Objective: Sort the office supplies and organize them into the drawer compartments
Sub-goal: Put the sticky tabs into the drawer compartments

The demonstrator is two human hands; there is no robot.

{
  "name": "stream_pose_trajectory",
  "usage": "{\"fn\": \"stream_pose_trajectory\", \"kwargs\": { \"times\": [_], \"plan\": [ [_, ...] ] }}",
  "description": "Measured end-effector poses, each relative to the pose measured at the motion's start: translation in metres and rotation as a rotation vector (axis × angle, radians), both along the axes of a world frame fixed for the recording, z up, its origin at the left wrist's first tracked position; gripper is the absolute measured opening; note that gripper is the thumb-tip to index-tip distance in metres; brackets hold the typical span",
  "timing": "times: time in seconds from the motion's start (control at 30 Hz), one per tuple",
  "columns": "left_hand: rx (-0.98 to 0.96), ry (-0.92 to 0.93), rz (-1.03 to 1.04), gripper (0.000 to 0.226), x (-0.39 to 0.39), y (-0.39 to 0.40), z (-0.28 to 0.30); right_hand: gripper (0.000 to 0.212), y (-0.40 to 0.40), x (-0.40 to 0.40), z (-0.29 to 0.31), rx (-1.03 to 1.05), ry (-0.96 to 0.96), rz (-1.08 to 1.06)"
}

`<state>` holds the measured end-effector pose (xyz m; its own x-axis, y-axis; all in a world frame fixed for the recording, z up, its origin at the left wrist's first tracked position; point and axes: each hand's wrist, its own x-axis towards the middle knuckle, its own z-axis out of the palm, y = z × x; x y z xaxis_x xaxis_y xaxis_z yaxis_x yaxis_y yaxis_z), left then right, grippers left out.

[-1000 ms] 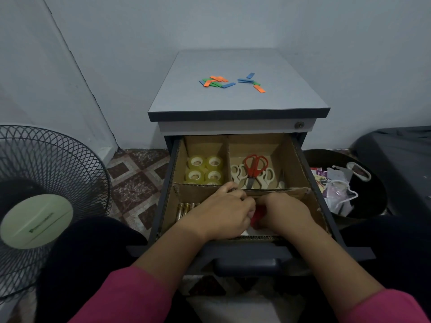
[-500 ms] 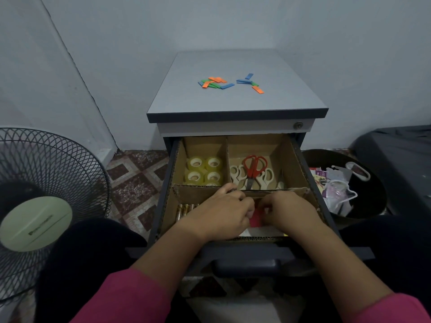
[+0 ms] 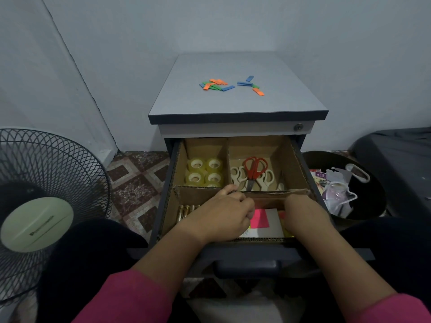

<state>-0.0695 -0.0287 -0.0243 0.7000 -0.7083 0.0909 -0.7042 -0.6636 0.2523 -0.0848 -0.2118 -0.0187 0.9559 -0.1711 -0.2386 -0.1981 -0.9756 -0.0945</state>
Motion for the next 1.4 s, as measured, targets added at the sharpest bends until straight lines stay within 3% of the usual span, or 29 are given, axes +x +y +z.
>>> {"fn": "stream_pose_trajectory", "kwargs": {
  "times": [0.37, 0.83, 1.1, 1.4],
  "plan": [
    [0.012, 0.038, 0.004, 0.012, 0.001, 0.001, -0.002, 0.013, -0.002, -0.001, 0.007, 0.025, -0.033, -0.011],
    [0.006, 0.008, 0.021, 0.014, 0.001, 0.001, -0.003, 0.008, -0.009, 0.003, 0.027, 0.209, 0.124, 0.003],
    [0.01, -0.003, 0.027, 0.015, 0.001, 0.001, -0.004, 0.028, -0.008, 0.002, 0.022, 0.2, 0.079, -0.078],
    [0.02, -0.012, 0.008, 0.014, 0.001, 0.002, -0.005, 0.018, -0.007, 0.003, 0.027, 0.48, 0.07, -0.124]
  ]
}}
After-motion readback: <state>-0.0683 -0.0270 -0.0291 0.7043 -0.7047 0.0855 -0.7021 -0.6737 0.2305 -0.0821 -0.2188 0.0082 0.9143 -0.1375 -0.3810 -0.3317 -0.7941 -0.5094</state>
